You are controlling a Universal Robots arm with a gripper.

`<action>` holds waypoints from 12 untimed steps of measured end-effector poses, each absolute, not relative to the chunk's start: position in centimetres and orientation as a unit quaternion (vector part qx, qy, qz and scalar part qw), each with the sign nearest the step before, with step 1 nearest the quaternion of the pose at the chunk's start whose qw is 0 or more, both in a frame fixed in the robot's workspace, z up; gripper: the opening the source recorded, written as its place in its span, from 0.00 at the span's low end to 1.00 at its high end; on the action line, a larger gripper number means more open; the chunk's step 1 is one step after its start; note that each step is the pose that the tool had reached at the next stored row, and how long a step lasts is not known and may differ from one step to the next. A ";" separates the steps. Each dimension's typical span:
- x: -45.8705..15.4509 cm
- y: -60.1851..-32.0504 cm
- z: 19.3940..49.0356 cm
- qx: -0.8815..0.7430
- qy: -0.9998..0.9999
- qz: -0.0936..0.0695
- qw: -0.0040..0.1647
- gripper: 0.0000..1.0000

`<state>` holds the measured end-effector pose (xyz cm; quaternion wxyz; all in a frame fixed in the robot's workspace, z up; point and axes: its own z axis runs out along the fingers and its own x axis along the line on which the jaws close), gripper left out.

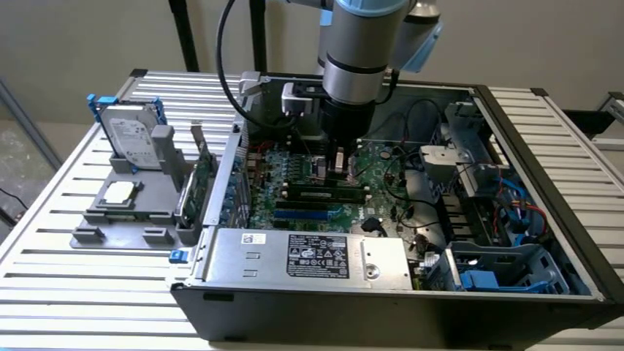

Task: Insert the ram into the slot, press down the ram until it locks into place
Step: 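Insert the ram into the slot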

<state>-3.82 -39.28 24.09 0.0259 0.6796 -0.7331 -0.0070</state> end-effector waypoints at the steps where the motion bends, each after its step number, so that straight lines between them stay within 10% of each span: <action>1: -3.8 -39.3 24.1 0.680 -0.733 -0.007 0.026 0.13; 12: -3.8 -39.3 24.1 0.680 -0.733 -0.007 0.026 0.11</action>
